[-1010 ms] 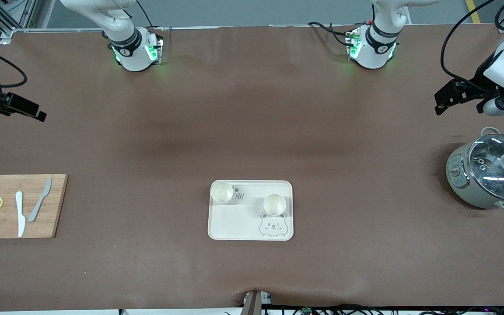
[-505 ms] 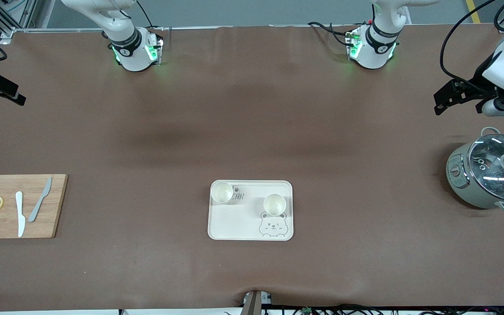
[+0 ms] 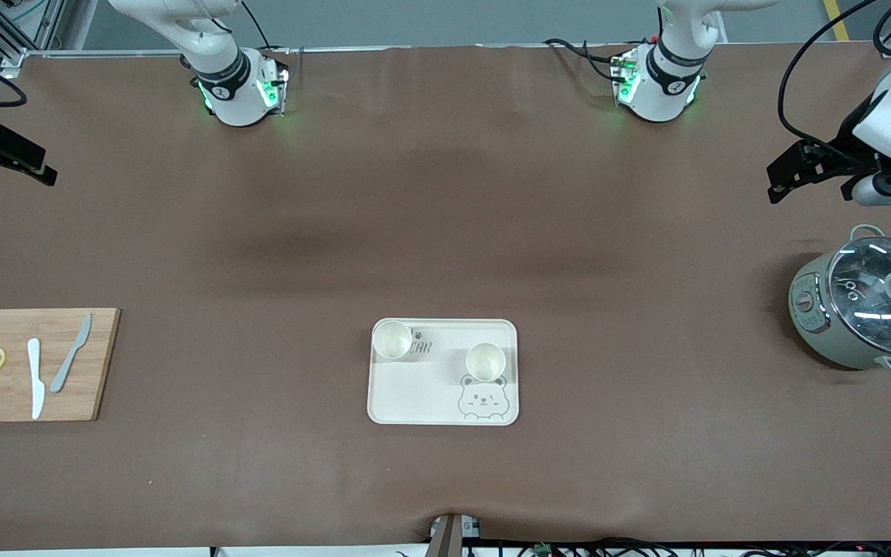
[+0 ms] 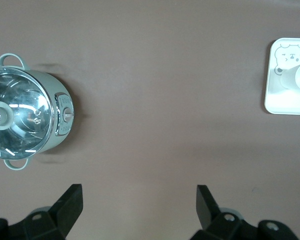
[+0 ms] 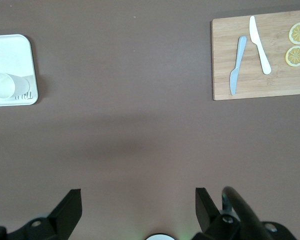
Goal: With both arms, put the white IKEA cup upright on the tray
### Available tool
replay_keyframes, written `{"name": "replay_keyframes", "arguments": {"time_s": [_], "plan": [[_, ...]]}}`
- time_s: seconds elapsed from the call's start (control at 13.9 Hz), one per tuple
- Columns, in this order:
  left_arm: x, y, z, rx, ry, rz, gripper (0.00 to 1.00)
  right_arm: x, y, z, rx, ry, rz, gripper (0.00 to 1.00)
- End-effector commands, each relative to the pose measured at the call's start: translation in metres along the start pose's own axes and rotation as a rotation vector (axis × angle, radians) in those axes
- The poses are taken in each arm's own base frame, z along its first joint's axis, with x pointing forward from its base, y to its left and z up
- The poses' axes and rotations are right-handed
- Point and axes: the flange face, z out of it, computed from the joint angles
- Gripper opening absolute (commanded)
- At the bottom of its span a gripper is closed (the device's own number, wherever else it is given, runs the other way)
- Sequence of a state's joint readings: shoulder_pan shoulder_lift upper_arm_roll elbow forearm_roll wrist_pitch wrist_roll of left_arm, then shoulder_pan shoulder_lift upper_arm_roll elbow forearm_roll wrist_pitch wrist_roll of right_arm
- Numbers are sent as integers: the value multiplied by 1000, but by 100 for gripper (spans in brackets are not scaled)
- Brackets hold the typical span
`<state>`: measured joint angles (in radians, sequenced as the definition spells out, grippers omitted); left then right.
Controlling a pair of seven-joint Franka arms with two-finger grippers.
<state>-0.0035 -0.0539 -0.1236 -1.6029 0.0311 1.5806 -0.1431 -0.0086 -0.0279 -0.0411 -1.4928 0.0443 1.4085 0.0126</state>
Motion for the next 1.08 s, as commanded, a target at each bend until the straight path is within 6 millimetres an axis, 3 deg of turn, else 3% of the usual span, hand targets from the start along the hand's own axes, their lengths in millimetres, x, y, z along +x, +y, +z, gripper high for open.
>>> {"name": "replay_keyframes", "arguments": {"time_s": [0.0,1.01], "plan": [[-8,-5,-15,1,11,7,100,-7,-13,0,-24,-12,-12,100],[-15,-9,-29,5,-33,-8,100,-5,-9,2,-41,-14,1,100]]}}
